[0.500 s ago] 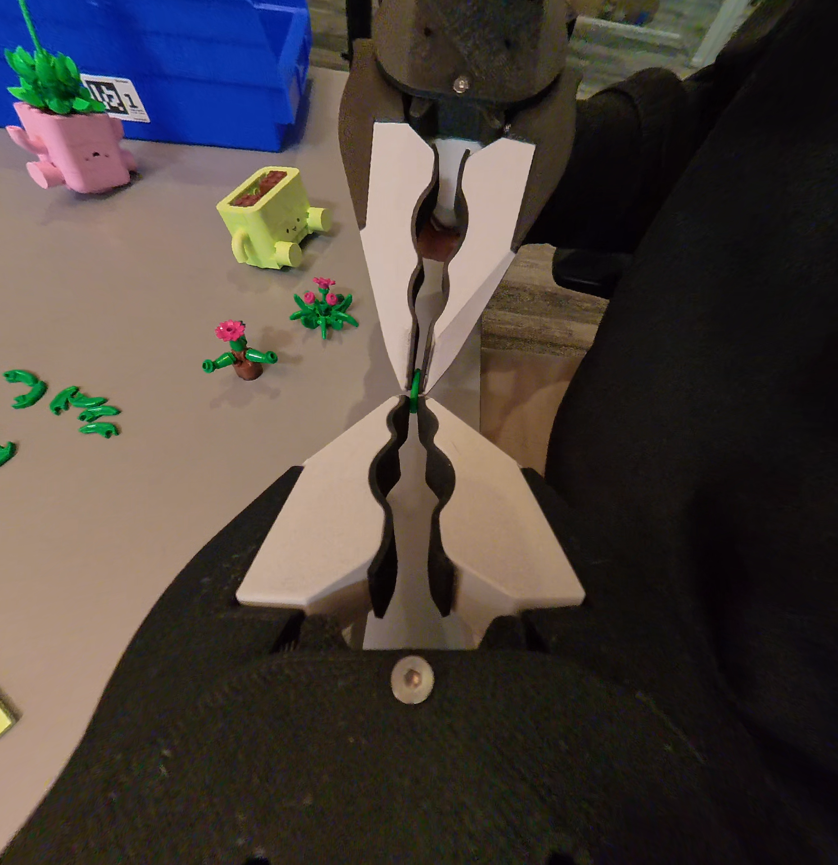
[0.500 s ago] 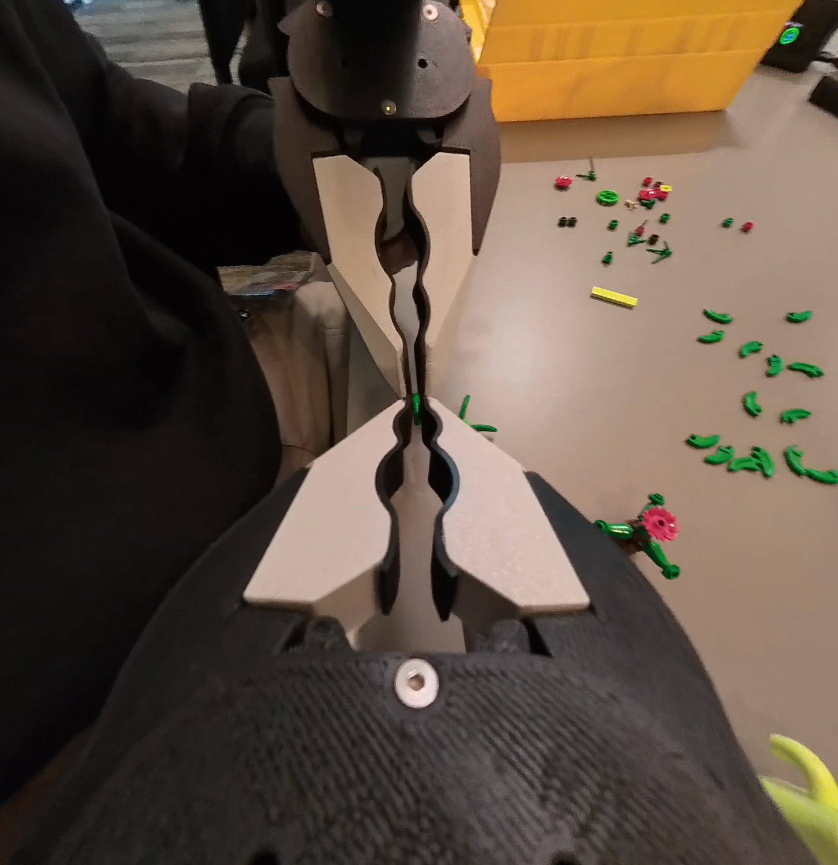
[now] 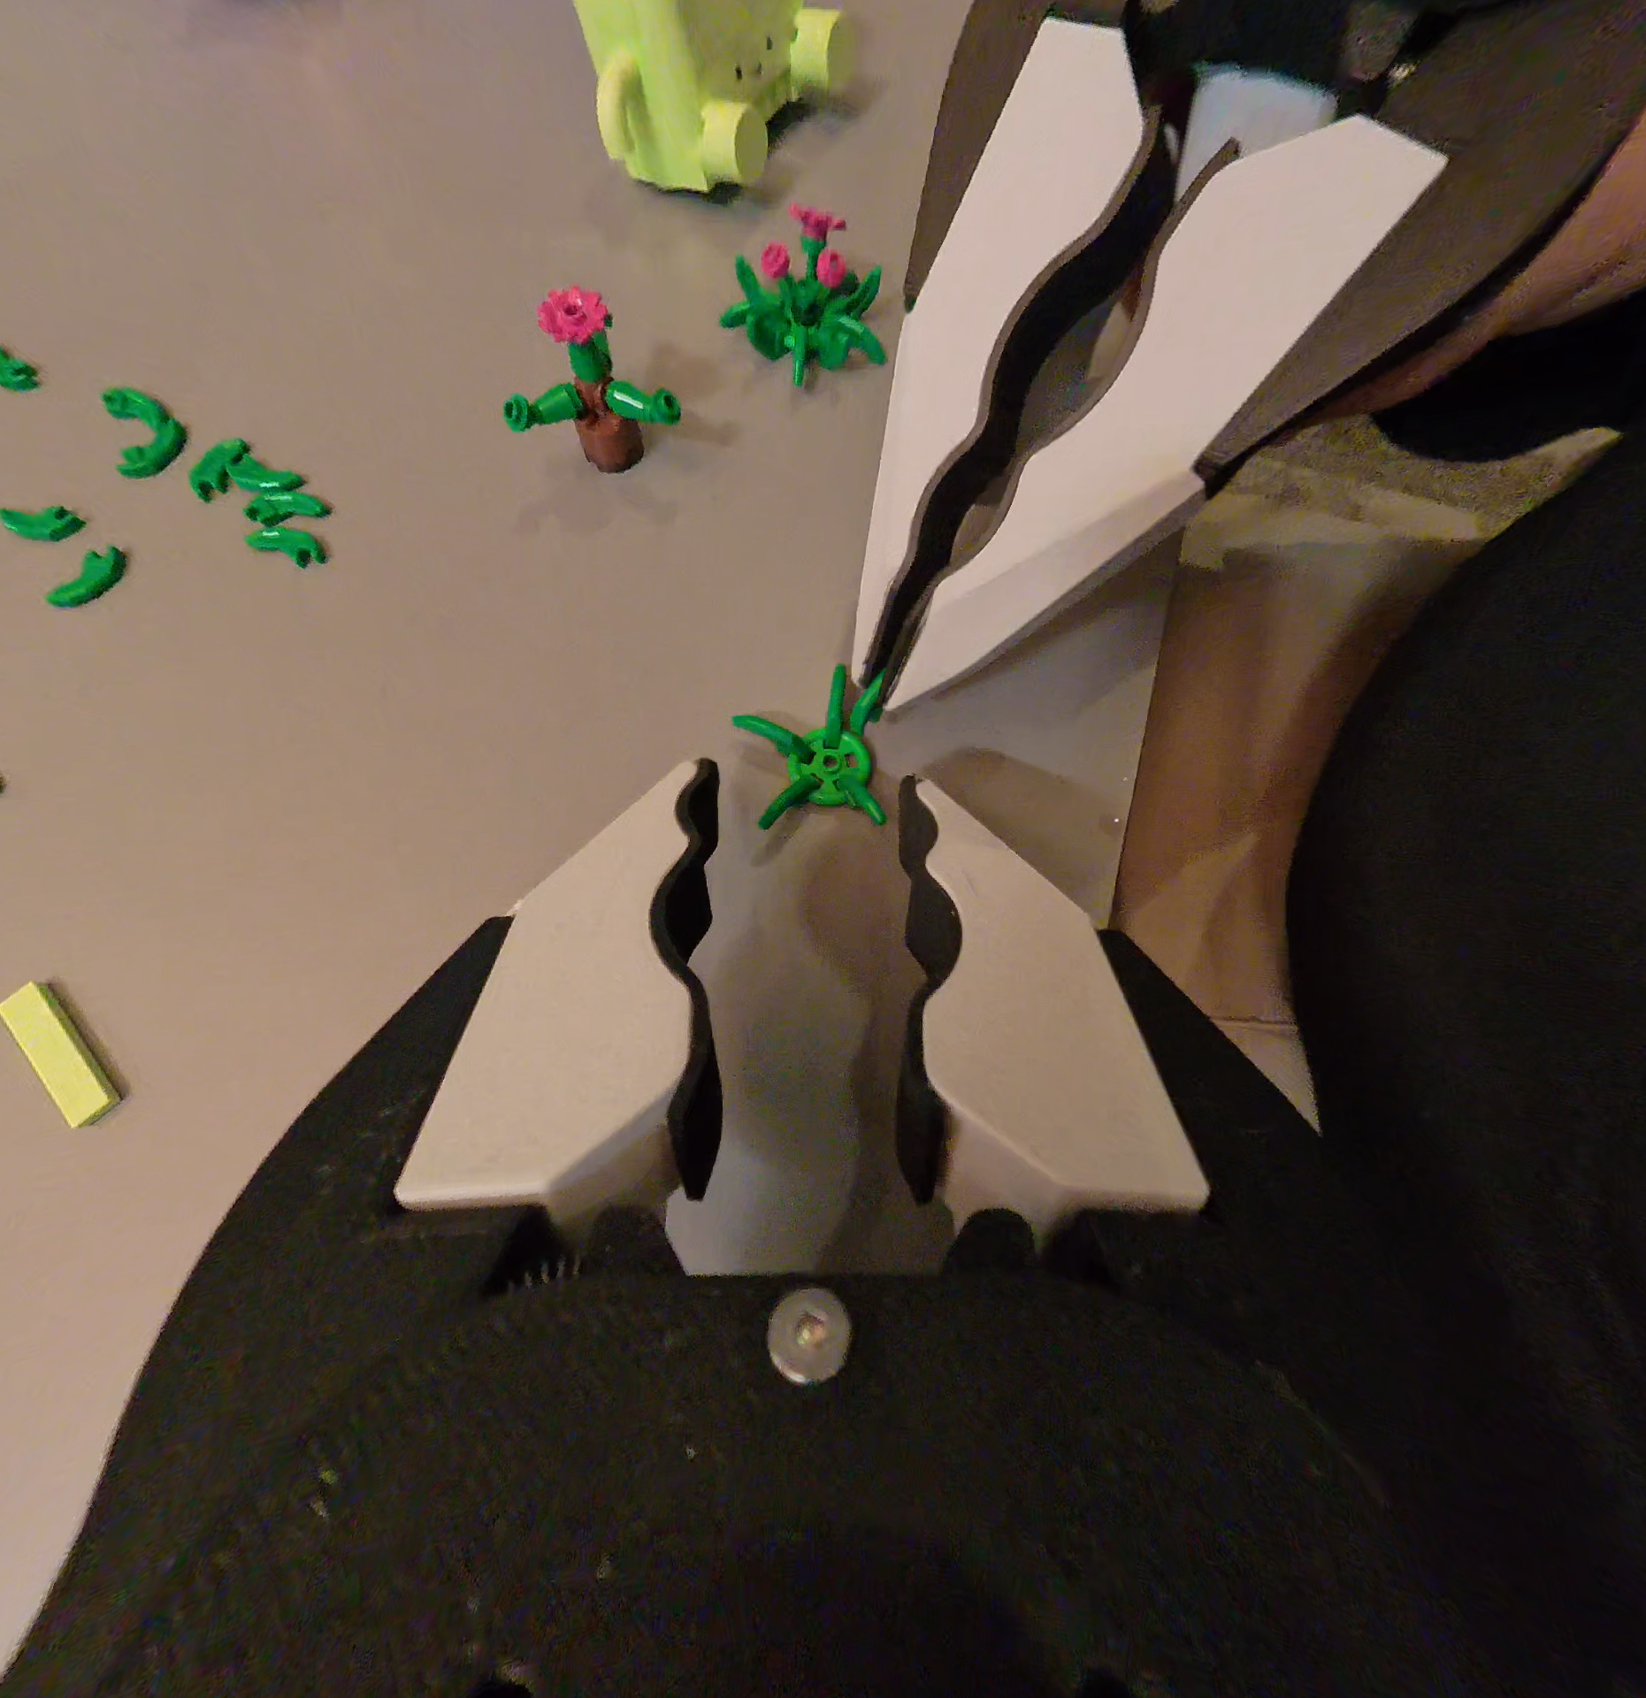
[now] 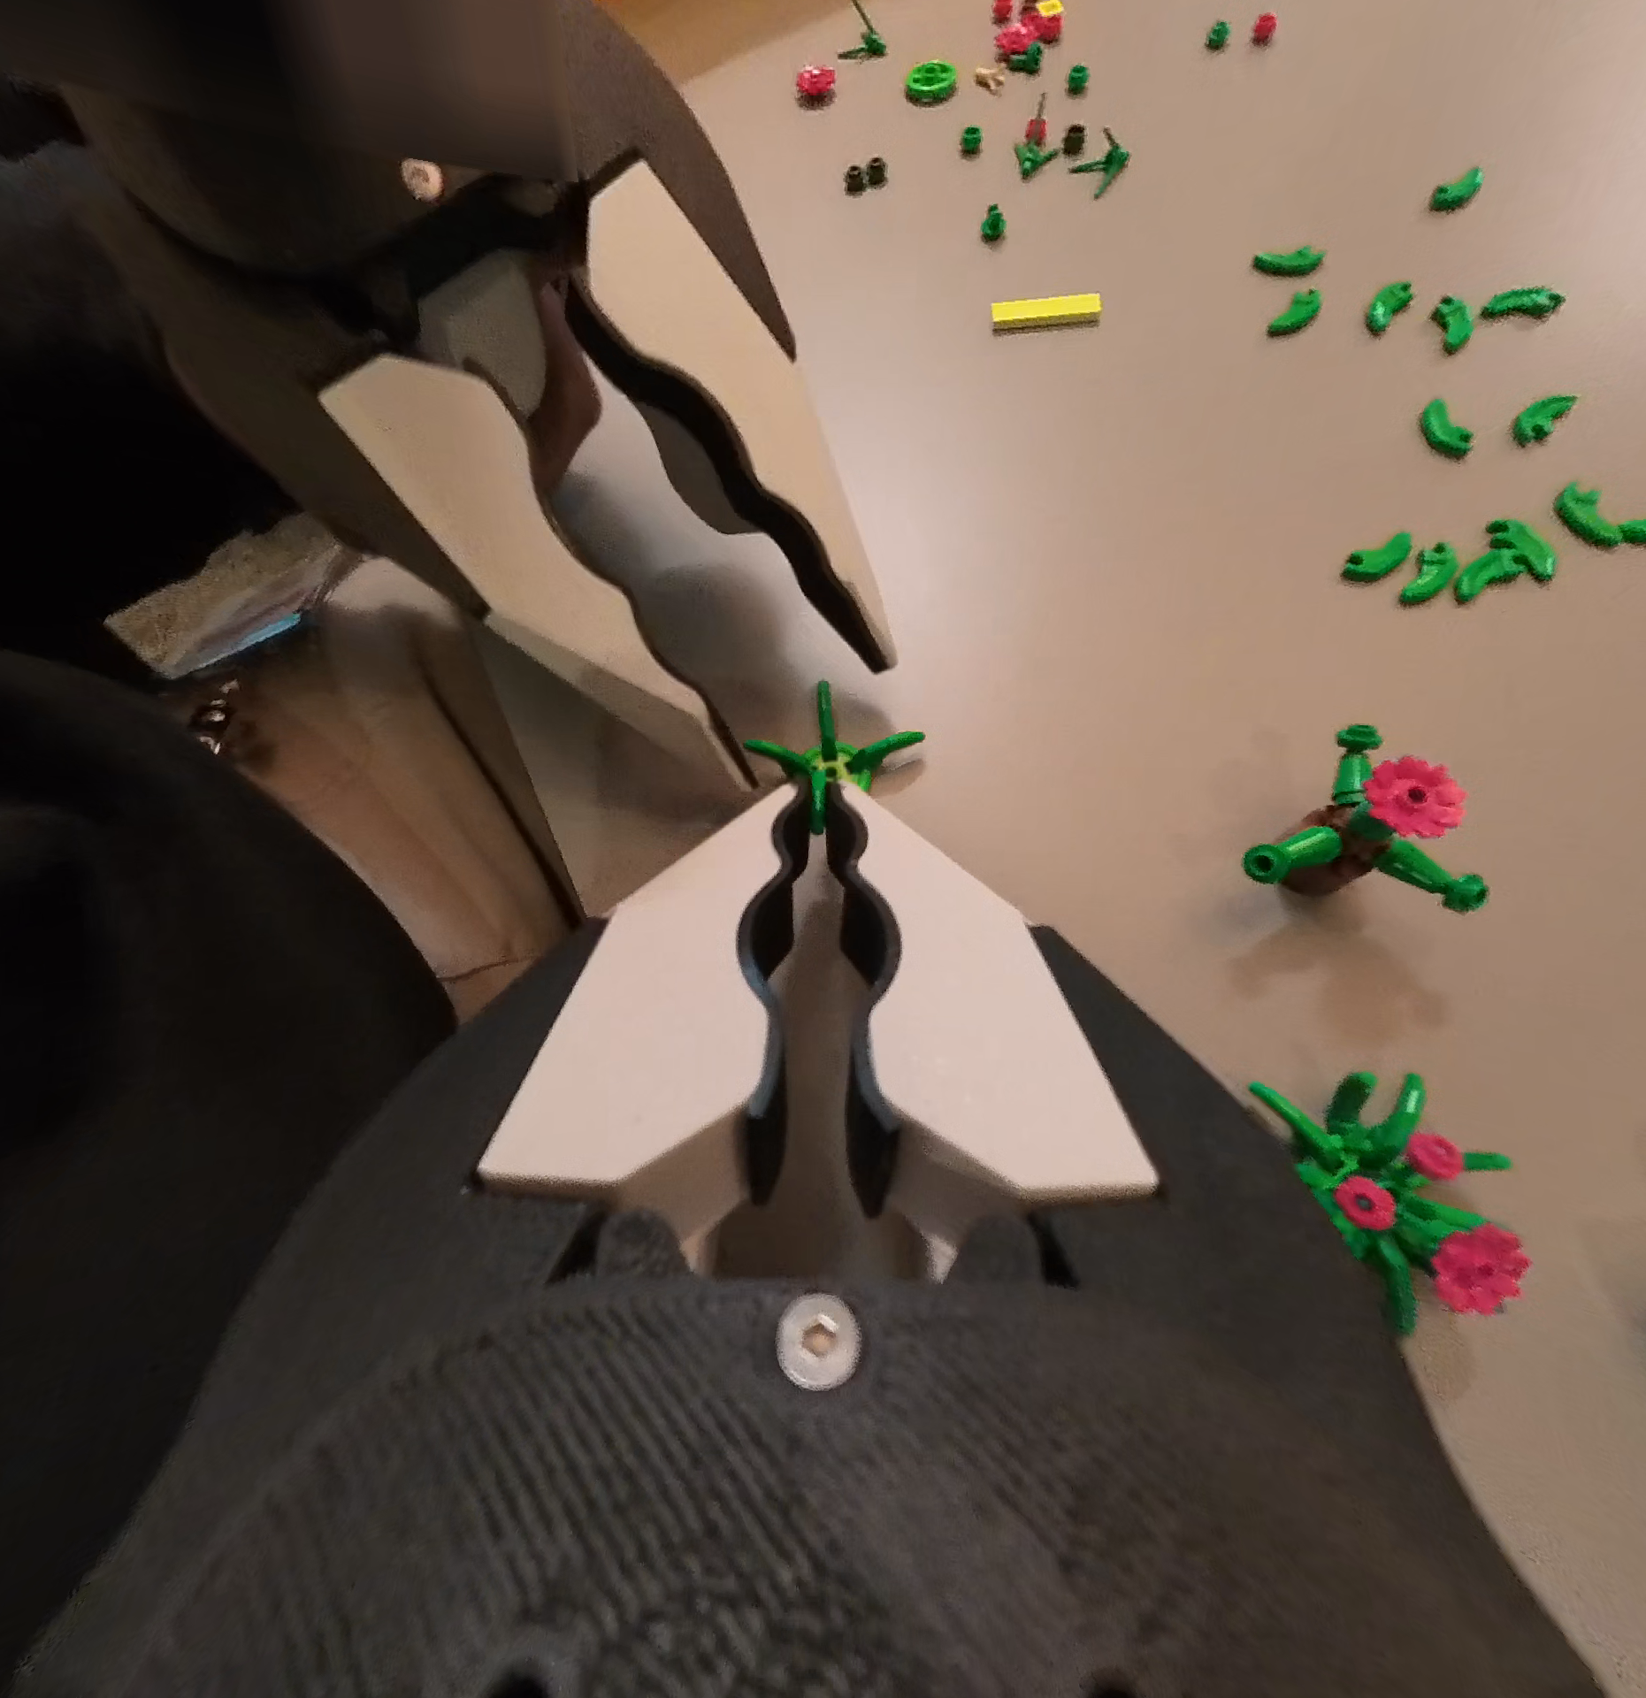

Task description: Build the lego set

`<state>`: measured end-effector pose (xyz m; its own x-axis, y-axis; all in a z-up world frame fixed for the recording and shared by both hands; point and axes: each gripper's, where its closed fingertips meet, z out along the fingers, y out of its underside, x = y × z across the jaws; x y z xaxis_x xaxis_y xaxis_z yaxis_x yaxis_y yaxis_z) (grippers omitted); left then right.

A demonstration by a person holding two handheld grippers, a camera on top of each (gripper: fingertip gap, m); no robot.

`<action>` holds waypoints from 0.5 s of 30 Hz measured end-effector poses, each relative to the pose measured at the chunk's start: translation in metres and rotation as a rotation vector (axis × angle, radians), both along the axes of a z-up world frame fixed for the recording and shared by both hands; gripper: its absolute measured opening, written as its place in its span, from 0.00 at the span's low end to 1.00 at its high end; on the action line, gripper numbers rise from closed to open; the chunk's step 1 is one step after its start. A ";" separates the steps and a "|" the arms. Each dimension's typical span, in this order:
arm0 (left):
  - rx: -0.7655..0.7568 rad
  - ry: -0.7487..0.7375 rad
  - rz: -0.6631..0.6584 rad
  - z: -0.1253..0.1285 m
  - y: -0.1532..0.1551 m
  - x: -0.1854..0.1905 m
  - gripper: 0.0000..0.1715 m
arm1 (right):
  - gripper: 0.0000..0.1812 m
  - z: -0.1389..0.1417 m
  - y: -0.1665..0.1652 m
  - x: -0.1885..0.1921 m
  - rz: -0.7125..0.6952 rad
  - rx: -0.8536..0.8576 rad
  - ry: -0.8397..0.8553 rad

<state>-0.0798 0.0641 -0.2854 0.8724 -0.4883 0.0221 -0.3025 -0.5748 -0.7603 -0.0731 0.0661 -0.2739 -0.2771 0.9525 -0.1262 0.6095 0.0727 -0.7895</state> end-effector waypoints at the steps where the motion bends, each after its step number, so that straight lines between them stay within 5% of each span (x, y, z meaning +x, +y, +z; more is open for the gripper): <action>1: -0.006 0.009 -0.001 -0.001 0.000 0.001 0.22 | 0.01 0.000 -0.001 -0.001 -0.014 -0.010 -0.008; 15: -0.062 -0.039 -0.030 -0.005 -0.009 0.012 0.19 | 0.01 -0.009 0.002 0.002 -0.055 0.051 -0.122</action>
<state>-0.0679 0.0547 -0.2906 0.8551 -0.5111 0.0867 -0.2916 -0.6125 -0.7347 -0.0712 0.0683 -0.2832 -0.2101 0.9718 -0.1073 0.7047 0.0745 -0.7055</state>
